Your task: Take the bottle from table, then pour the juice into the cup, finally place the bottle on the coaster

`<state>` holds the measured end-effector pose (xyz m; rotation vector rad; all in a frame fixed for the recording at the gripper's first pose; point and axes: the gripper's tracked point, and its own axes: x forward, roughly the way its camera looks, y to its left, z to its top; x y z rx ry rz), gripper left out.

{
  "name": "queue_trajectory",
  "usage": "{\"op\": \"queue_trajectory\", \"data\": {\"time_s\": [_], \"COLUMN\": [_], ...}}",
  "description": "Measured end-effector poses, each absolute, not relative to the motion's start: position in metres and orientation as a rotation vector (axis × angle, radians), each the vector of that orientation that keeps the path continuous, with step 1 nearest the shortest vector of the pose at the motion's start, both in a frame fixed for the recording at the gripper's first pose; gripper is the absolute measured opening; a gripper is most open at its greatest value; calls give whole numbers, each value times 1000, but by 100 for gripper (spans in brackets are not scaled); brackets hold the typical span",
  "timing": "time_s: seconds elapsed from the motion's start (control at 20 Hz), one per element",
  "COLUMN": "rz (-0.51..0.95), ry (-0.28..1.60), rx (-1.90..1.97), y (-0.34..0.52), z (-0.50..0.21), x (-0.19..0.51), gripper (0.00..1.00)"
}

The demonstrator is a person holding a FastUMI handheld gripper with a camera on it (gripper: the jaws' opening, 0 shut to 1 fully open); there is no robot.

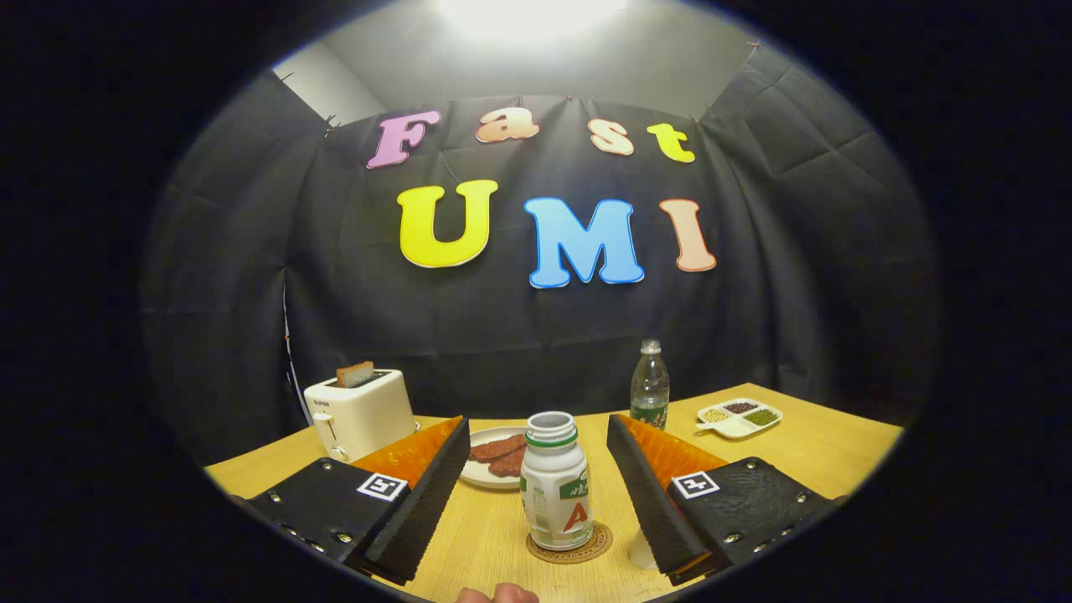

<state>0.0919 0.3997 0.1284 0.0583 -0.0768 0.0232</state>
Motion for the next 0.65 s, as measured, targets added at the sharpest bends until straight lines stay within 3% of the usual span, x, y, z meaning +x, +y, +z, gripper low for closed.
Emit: {"op": "queue_trajectory", "data": {"time_s": [0.3, 0.65], "rz": [43, -68], "ry": [-128, -192], "rx": [33, -110], "y": [376, 238], "z": [183, 154], "x": [53, 27], "gripper": [99, 98]}}
